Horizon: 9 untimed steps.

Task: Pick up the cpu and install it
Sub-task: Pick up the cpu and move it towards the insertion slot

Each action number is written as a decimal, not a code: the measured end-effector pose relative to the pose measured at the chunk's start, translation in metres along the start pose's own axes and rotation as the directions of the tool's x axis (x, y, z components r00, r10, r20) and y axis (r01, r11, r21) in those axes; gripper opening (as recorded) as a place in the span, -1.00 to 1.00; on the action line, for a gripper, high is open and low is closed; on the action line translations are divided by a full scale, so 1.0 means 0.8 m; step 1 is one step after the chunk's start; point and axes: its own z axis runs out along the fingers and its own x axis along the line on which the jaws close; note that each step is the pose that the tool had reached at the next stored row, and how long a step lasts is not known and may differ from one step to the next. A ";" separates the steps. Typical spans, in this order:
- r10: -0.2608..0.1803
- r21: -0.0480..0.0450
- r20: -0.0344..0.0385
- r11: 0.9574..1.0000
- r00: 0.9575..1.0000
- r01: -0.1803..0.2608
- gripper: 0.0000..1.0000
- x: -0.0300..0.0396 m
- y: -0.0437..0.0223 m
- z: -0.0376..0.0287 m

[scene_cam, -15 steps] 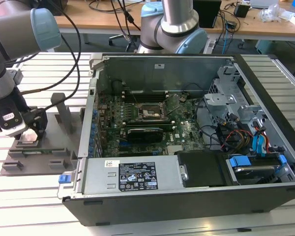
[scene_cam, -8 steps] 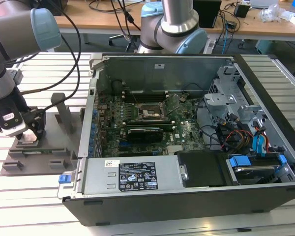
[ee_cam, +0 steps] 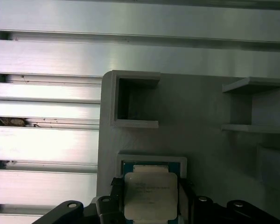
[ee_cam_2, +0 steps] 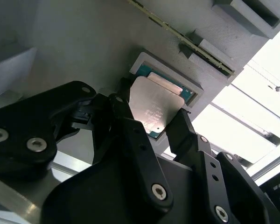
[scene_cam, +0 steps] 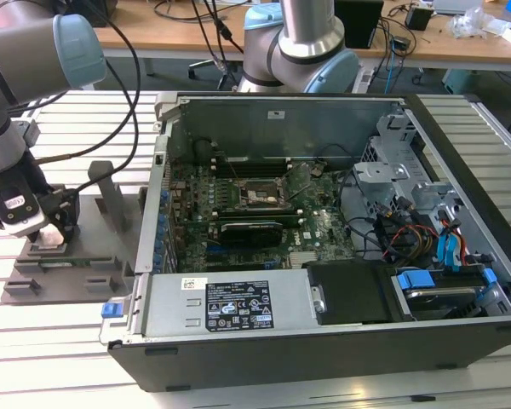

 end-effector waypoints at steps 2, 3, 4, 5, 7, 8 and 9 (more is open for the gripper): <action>0.000 0.000 0.000 1.000 1.000 0.000 0.09 0.0000 0.0000 0.0000; 0.000 0.000 0.000 1.000 1.000 0.000 0.09 0.0000 0.0000 0.0000; 0.000 0.000 0.000 1.000 1.000 0.000 0.09 0.0000 0.0000 0.0001; 0.000 0.000 0.000 1.000 1.000 0.000 0.09 -0.0001 0.0000 0.0000; 0.000 0.000 0.000 1.000 1.000 0.000 0.09 -0.0001 0.0001 -0.0004; 0.000 0.000 0.000 1.000 1.000 0.000 0.09 0.0000 0.0000 -0.0014; 0.000 0.000 0.000 1.000 1.000 0.000 0.09 0.0000 0.0001 -0.0026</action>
